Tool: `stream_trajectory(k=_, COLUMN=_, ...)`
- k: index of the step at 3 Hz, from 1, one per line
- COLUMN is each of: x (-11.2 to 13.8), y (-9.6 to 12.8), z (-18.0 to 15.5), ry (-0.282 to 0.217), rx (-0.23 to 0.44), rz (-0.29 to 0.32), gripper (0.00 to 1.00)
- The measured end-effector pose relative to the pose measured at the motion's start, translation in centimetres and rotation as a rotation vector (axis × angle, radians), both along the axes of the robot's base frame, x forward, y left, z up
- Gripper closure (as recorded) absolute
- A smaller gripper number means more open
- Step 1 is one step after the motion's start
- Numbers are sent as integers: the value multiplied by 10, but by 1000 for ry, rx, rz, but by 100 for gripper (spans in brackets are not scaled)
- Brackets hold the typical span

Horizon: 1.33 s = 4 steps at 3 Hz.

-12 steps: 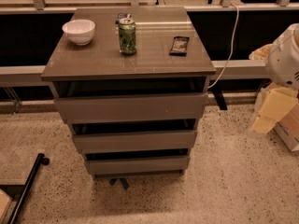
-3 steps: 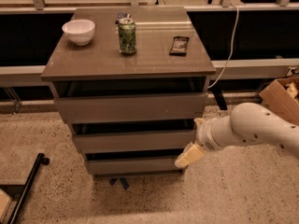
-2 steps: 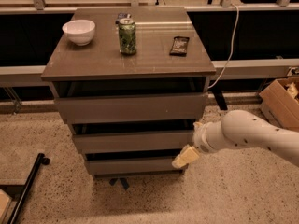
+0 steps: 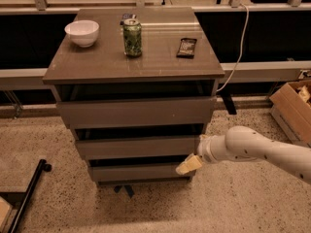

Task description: Open middle drawer

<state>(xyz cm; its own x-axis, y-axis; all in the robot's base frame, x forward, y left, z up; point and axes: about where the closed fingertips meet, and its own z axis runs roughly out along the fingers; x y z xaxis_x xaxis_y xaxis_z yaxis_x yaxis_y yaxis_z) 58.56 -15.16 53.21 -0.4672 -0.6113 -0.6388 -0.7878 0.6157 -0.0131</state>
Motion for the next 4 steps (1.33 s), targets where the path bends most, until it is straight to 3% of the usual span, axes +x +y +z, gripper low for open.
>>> stream_trajectory(k=2, x=44, y=12, z=-52, ry=-3, rx=93, rz=-4, gripper=0)
stream_trajectory(k=4, x=99, y=33, z=-77, ry=-39, rx=141, rz=56, gripper=0)
